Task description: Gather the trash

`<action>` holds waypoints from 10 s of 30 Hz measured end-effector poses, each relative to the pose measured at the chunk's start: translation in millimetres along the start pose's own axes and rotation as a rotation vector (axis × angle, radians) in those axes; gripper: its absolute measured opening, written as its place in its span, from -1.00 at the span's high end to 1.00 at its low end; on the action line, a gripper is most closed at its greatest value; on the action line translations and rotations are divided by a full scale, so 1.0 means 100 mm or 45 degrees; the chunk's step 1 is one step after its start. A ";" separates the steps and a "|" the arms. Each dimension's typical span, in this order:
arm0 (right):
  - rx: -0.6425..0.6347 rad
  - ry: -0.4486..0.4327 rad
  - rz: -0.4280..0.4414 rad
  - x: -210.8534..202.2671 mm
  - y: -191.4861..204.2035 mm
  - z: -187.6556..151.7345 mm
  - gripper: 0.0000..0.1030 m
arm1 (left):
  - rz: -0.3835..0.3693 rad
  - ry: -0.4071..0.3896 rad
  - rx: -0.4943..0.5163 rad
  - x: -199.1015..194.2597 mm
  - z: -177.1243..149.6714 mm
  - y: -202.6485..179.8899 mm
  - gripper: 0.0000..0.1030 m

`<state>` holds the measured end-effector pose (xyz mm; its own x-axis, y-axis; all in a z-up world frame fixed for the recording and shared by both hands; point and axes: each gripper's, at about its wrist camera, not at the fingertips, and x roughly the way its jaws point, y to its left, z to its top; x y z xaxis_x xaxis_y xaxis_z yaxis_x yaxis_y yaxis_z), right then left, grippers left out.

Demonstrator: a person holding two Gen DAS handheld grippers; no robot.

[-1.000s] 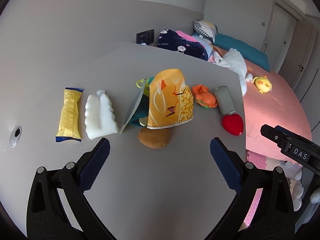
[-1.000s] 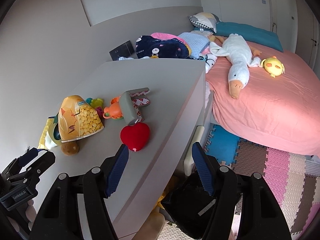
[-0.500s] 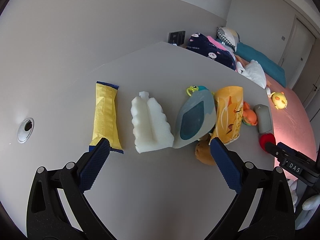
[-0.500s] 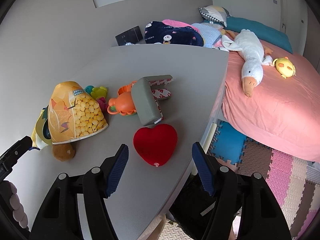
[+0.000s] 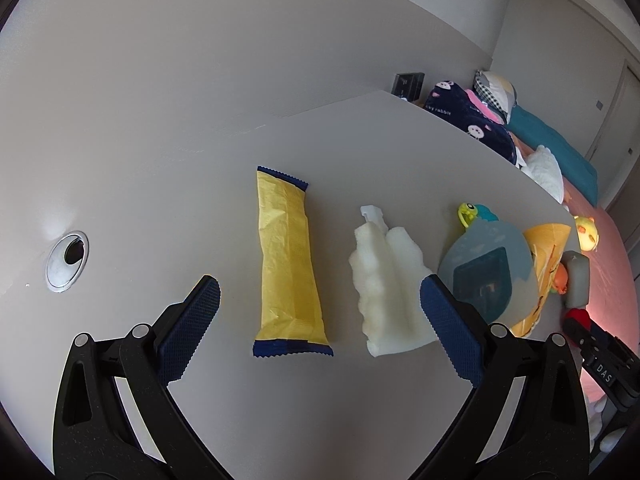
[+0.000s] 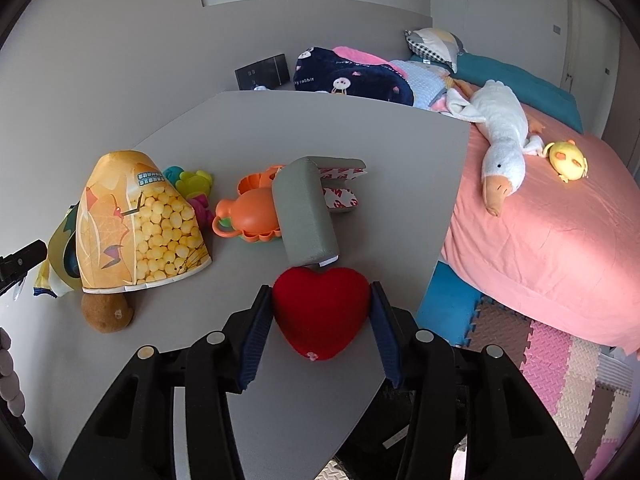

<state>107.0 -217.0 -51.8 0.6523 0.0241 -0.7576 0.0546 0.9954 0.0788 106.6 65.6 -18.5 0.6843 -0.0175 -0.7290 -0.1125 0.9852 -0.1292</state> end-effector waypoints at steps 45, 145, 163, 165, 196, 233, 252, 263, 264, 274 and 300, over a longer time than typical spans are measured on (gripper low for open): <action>0.030 -0.134 0.087 -0.86 -0.32 -0.11 0.03 | 0.021 -0.080 0.078 -0.55 -0.09 -0.37 0.57; 0.326 -0.122 -0.131 -1.09 -1.49 -0.36 -0.40 | -0.309 0.047 0.546 -0.56 -0.78 -2.22 -0.83; 0.215 -0.090 -0.016 -0.74 -0.82 -0.08 -0.40 | -0.218 0.002 0.343 -0.50 -0.39 -1.34 -0.83; 0.205 -0.089 -0.010 -0.70 -0.77 -0.05 -0.40 | -0.208 -0.004 0.329 -0.48 -0.35 -1.27 -0.83; 0.136 -0.119 0.085 -0.03 -0.27 0.41 -0.40 | -0.023 0.095 0.067 0.30 0.17 -0.25 -0.83; 0.089 -0.183 0.168 -0.42 -0.20 0.34 0.75 | -0.192 -0.022 0.002 0.04 0.21 -0.26 0.53; 0.132 -0.235 0.145 -1.01 -0.57 0.16 0.75 | -0.284 -0.081 0.084 -0.49 0.01 -0.81 0.53; 0.124 -0.275 0.120 -1.30 -0.75 0.04 0.75 | -0.347 -0.079 0.171 -0.70 -0.14 -1.25 0.53; 0.122 -0.277 0.118 -1.32 -0.77 0.03 0.75 | -0.353 -0.076 0.179 -0.71 -0.15 -1.28 0.52; 0.156 -0.279 0.068 -1.47 -1.03 -0.08 0.75 | -0.417 -0.027 0.266 -0.70 -0.30 -1.70 0.51; 0.321 -0.246 -0.086 -1.59 -1.87 -0.36 0.76 | -0.568 0.094 0.532 -0.68 -0.78 -2.78 0.51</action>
<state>-34.3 -403.3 30.2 0.7709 -0.0829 -0.6316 0.2721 0.9393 0.2088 34.9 -220.2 15.0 0.5466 -0.4407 -0.7120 0.4755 0.8633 -0.1693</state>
